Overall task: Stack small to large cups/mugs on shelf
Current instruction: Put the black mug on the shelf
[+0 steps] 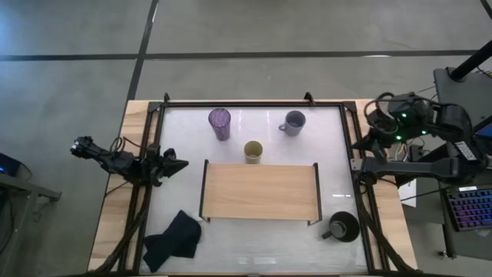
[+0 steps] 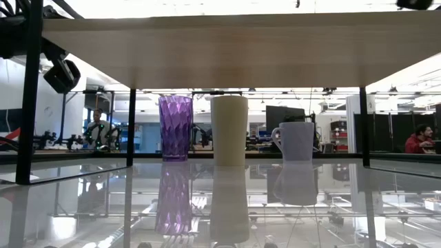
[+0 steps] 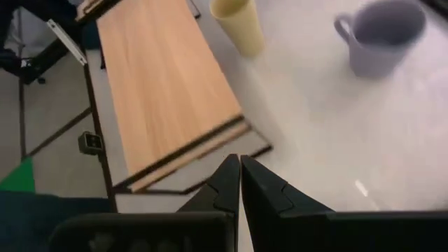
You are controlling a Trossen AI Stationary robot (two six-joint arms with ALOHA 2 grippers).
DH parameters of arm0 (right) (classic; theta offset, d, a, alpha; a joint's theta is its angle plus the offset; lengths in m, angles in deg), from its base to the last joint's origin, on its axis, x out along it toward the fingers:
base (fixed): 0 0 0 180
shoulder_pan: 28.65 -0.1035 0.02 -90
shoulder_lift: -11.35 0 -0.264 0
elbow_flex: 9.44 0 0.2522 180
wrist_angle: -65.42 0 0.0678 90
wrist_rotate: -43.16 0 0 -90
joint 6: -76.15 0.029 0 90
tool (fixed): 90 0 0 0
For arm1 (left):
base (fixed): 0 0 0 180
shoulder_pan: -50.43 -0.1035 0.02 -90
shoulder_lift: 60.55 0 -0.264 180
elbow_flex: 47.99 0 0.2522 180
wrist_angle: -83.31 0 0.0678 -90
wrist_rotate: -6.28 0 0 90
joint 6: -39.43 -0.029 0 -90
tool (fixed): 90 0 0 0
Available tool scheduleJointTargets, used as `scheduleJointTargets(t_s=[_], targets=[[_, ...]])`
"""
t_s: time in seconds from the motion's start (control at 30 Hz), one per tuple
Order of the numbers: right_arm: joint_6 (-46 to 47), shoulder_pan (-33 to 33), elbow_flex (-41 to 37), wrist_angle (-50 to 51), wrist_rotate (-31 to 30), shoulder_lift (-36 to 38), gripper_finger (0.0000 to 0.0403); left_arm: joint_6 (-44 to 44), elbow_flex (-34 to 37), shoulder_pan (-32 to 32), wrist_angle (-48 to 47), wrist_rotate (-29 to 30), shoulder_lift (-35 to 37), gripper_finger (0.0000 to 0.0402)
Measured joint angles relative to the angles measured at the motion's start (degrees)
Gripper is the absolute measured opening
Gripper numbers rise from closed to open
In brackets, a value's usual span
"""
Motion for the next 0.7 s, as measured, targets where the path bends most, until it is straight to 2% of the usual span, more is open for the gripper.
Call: scheduleJointTargets(t_s=[0.13,0.2,0.27,0.33,0.4,0.57,0.63,0.7], targets=[[4.88,0.0,-0.58,3.32,0.11,1.99,0.0009,0.0,0.0,0.0,0.0,0.0,-0.01,0.0],[6.86,0.02,-1.71,3.29,2.25,3.27,0.0009,0.0,0.0,0.0,0.0,0.0,0.0,0.0],[8.54,0.0,-2.75,3.25,6.17,3.89,0.0009,0.0,0.0,0.0,0.0,0.0,0.0,0.0],[10.19,0.0,-4.55,1.21,12.59,4.23,0.0009,0.0,0.0,0.0,0.0,0.02,0.0,0.0],[11.44,0.0,-6.45,-5.35,19.79,4.52,0.0009,0.0,0.0,0.02,-0.02,0.0,0.0,0.0],[16.75,-0.39,-11.46,-31.67,30.5,4.03,0.0009,0.0,0.0,0.02,-0.01,0.07,-0.02,0.0],[20.06,-1.86,-13.56,-41.55,32.4,3.61,0.0009,0.0,0.0,0.02,-0.03,0.05,-0.02,0.0],[22.9,-4.4,-15.56,-47.7,31.54,2.9,0.0009,0.0,0.0,0.02,0.0,0.07,-0.04,0.0]])
